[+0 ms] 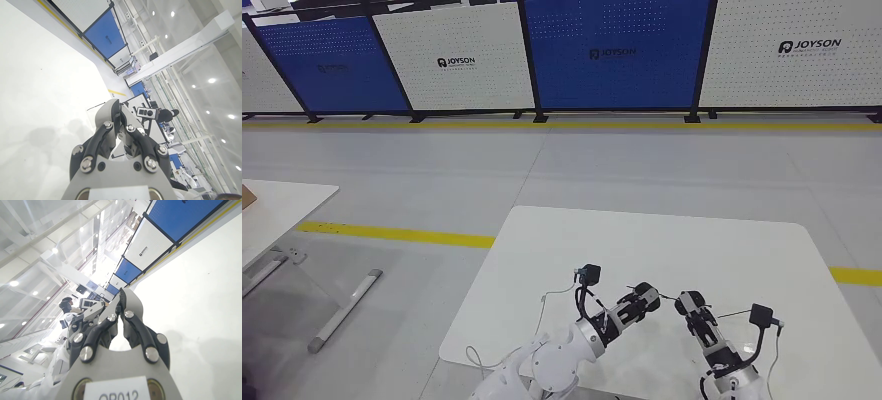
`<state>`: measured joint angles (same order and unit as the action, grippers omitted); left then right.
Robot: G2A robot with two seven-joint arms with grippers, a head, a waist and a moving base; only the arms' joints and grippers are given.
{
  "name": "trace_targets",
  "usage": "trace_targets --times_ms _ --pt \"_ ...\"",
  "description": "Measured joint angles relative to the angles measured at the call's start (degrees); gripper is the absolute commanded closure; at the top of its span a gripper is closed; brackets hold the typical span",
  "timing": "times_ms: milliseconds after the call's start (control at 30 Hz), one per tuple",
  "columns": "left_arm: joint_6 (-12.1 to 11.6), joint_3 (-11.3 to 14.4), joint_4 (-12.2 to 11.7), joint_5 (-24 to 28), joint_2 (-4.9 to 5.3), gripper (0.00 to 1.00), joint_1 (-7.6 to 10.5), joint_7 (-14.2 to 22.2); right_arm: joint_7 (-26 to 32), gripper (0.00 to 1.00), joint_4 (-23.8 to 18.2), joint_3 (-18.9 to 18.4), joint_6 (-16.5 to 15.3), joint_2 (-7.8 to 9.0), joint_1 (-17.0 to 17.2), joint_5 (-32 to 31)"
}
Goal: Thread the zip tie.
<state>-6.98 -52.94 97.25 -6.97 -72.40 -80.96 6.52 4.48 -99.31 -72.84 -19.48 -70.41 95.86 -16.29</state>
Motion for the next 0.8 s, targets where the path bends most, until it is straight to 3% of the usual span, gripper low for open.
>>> trace_targets --times_ms 433,533,567,633,800 --pt "0.2 0.9 -0.2 -1.3 -0.10 1.00 0.26 0.6 0.9 1.00 0.3 0.4 0.0 0.09 -0.5 -0.5" --pt "0.4 0.9 -0.3 -1.2 -0.13 1.00 0.42 0.4 1.3 0.26 0.4 0.4 0.0 0.10 -0.5 -0.1" --pt "0.5 0.8 -0.4 -1.1 -0.15 1.00 0.49 0.4 1.3 0.13 0.4 0.3 0.0 0.11 -0.5 0.0" --pt "0.7 0.9 -0.5 -0.9 -0.20 1.00 0.62 0.3 1.4 0.06 0.4 0.3 0.0 0.12 -0.5 0.1" --pt "1.3 1.1 -1.1 -1.1 -0.34 1.00 0.95 -0.3 1.1 0.13 0.4 0.2 0.0 0.11 -0.5 -0.2"
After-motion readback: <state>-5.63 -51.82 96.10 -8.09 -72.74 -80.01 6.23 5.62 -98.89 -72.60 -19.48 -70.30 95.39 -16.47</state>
